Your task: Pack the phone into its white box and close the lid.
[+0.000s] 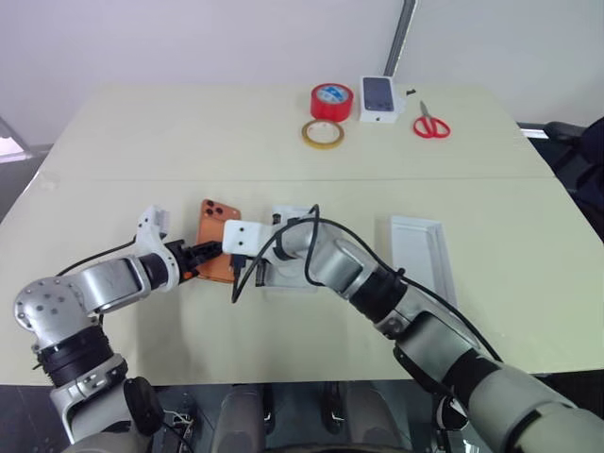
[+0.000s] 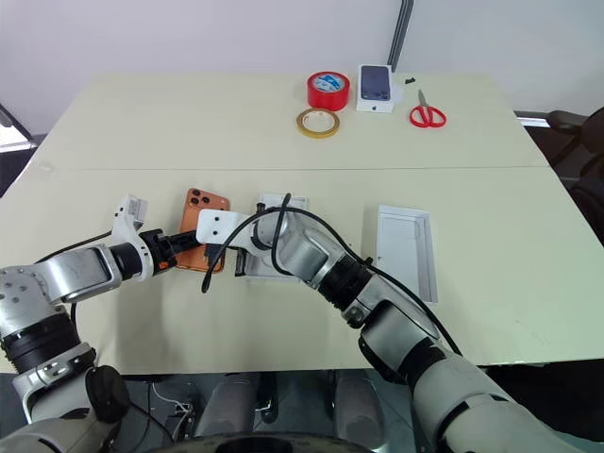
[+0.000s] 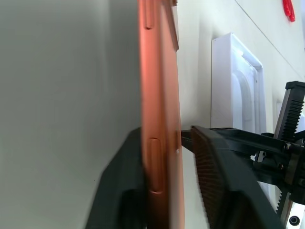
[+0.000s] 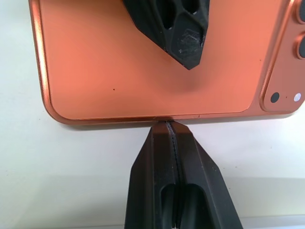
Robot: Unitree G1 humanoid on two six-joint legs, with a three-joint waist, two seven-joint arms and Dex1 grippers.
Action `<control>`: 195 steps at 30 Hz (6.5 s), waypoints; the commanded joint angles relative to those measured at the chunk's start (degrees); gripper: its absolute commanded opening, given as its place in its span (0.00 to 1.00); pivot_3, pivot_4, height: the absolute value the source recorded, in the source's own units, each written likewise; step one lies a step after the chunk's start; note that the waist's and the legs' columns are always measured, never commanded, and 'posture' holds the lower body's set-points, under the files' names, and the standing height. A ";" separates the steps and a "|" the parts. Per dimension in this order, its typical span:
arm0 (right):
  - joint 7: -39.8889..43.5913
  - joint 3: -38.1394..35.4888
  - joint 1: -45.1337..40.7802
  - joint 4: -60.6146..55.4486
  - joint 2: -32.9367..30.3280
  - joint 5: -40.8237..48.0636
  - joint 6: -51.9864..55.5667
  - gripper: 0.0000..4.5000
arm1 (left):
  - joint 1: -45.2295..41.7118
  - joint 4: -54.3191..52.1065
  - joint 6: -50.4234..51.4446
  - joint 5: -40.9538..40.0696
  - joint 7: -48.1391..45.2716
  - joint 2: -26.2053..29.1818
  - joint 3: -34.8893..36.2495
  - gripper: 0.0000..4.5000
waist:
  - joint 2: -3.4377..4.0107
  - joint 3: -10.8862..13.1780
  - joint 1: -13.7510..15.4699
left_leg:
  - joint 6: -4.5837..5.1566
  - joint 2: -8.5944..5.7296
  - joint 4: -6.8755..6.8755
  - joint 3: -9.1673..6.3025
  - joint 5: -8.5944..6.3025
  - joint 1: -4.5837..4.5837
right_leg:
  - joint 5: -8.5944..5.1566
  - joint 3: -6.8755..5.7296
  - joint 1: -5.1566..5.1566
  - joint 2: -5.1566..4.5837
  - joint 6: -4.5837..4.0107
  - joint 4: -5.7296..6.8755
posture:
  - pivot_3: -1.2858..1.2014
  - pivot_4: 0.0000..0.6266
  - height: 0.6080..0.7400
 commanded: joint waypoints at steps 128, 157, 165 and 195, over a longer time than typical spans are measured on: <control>14.05 -12.05 20.36 -41.82 -33.08 25.09 9.22 0.00 | 32.24 -26.73 -56.53 28.35 -63.47 31.60 -22.91 0.01 | 0.25 0.26 0.42 | 0.23 0.10 0.00 0.20 -0.11 -1.11 | 0.02 -0.05 -0.89 0.06 -0.40 -0.80 | 0.52 0.24 1.00; 11.06 -11.94 19.69 -37.00 -29.92 22.90 8.12 0.00 | 32.31 -27.31 -56.68 30.99 -64.18 30.58 -24.00 0.01 | 0.24 0.23 0.43 | 0.36 0.07 0.15 0.21 0.01 -1.06 | 0.03 -0.05 -0.81 0.20 -0.37 -0.63 | 0.52 0.24 1.00; 7.49 -17.28 14.85 -37.14 -25.91 25.64 11.98 0.00 | 28.40 -23.04 -49.92 29.10 -57.39 28.92 -22.79 0.01 | 0.23 0.22 0.47 | 0.31 0.10 0.22 0.20 0.05 -1.04 | 0.04 -0.02 -0.83 0.33 -0.36 -0.47 | 0.52 0.24 1.00; 3.54 -11.47 11.24 -24.80 -25.85 11.78 10.01 0.00 | -4.17 -7.11 -35.97 46.75 -48.85 9.54 -54.34 0.01 | 0.09 0.09 0.77 | 0.26 0.03 0.56 0.18 0.11 -0.89 | 0.08 -0.05 -0.59 0.40 0.04 0.15 | 0.52 0.24 1.00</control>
